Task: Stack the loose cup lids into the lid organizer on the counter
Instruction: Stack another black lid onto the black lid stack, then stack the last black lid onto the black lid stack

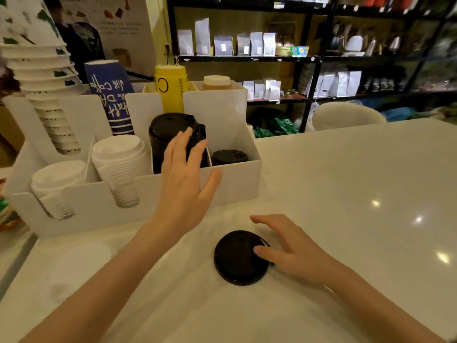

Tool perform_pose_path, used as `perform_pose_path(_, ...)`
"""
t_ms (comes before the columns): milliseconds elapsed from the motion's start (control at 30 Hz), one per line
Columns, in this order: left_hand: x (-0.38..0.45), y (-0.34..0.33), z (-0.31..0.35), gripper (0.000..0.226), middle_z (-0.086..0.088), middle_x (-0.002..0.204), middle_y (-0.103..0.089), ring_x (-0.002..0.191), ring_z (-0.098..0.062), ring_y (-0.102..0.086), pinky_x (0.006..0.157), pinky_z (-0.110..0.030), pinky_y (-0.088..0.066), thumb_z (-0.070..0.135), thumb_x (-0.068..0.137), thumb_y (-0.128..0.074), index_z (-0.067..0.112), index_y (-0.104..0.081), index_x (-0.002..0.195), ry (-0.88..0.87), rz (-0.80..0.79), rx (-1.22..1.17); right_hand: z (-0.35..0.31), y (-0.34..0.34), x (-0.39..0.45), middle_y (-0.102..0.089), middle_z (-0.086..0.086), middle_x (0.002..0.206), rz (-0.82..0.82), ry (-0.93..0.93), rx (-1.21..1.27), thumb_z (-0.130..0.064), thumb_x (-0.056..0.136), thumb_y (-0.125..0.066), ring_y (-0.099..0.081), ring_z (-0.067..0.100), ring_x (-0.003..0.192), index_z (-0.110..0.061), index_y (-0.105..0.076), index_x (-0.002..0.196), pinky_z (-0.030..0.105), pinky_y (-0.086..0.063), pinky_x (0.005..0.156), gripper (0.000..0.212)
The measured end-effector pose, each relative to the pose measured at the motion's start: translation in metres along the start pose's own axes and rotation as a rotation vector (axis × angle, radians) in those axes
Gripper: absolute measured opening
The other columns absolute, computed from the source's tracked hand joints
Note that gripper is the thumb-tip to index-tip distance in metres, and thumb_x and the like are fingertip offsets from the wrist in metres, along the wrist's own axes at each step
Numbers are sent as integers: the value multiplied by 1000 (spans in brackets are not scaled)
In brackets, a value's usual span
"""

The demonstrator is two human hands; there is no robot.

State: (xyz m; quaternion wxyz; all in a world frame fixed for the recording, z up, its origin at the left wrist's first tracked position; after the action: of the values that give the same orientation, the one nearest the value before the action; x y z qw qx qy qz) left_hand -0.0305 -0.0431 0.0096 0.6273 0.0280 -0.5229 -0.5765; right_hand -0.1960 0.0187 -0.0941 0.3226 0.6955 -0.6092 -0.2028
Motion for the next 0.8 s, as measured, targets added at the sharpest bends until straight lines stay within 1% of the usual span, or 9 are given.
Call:
perform_pose_path(133, -47, -24, 11, 59, 12, 146, -21, 130, 5, -8, 106, -16, -7, 55, 79, -39, 30, -31, 132, -79, -263, -128, -1, 0, -3, -44, -19, 116, 18, -22, -20, -36, 83, -58, -38, 1, 116, -31, -45, 125, 12, -30, 92, 45)
perform_pose_path(267, -92, -49, 4, 78, 15, 150, -10, 132, 5, -8, 106, -15, -11, 57, 72, -54, 33, -18, 137, -40, -567, -163, -1, 1, -4, -49, -24, 104, 51, -28, -20, -34, 80, -61, -43, 0, 110, -29, -54, 116, 10, -33, 87, 37)
perform_pose_path(367, -108, -58, -4, 85, 22, 142, -13, 131, 6, -9, 109, -16, -13, 53, 72, -61, 33, -12, 139, 23, -701, -136, -1, 1, -5, -54, -25, 99, 58, -31, 19, -31, 79, -62, -47, 2, 107, -30, -61, 105, 15, -35, 89, 26)
perform_pose_path(467, -109, -58, -4, 78, 23, 134, -30, 126, 3, -27, 104, -12, -25, 46, 72, -64, 33, -22, 136, 62, -717, -179, -1, 1, -4, -60, -18, 100, 60, -26, 26, -33, 80, -61, -48, 2, 104, -30, -63, 100, 22, -39, 90, 20)
perform_pose_path(533, -105, -54, -3, 76, 25, 125, -34, 120, 3, -33, 90, 1, -25, 43, 71, -67, 33, -26, 134, 87, -690, -202, -1, 1, -3, -61, -15, 101, 63, -32, 17, -35, 81, -59, -49, 3, 103, -29, -62, 102, 25, -41, 91, 22)
perform_pose_path(600, -98, -48, -3, 79, 25, 121, -36, 115, 5, -35, 84, 5, -25, 41, 68, -71, 31, -29, 134, 121, -647, -227, -2, 2, -1, -61, -14, 101, 78, -39, 40, -33, 83, -56, -50, 2, 101, -29, -63, 103, 23, -41, 90, 22)
perform_pose_path(700, -81, -38, -5, 84, 18, 128, -45, 118, 1, -39, 98, -12, -31, 45, 61, -74, 28, -34, 133, 134, -585, -246, -6, 7, 2, -62, -14, 99, 130, -56, 200, -28, 86, -53, -55, -2, 91, -31, -65, 101, 17, -42, 79, 19)
perform_pose_path(733, -73, -33, -4, 83, 15, 128, -49, 118, -2, -43, 99, -17, -34, 46, 59, -75, 29, -38, 131, 127, -561, -257, -9, 9, 4, -63, -11, 99, 140, -55, 251, -26, 87, -52, -56, -3, 88, -30, -65, 101, 13, -42, 75, 20)
perform_pose_path(800, -58, -20, 0, 80, 13, 123, -55, 114, -5, -49, 95, -16, -38, 44, 57, -77, 30, -43, 127, 123, -510, -275, -17, 14, 10, -62, -4, 102, 151, -41, 319, -21, 90, -48, -56, -7, 84, -31, -64, 101, 2, -40, 70, 22)
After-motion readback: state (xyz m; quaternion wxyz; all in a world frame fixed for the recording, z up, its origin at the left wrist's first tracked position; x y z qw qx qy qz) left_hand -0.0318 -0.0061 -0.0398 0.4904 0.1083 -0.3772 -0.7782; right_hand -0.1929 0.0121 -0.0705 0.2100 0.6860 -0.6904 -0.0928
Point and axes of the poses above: each hand's wrist, its own x-axis towards the middle knuckle, its own y-axis out of the back of the hand, z = x × y, the point moved 7 cm from there along x, towards the middle knuckle
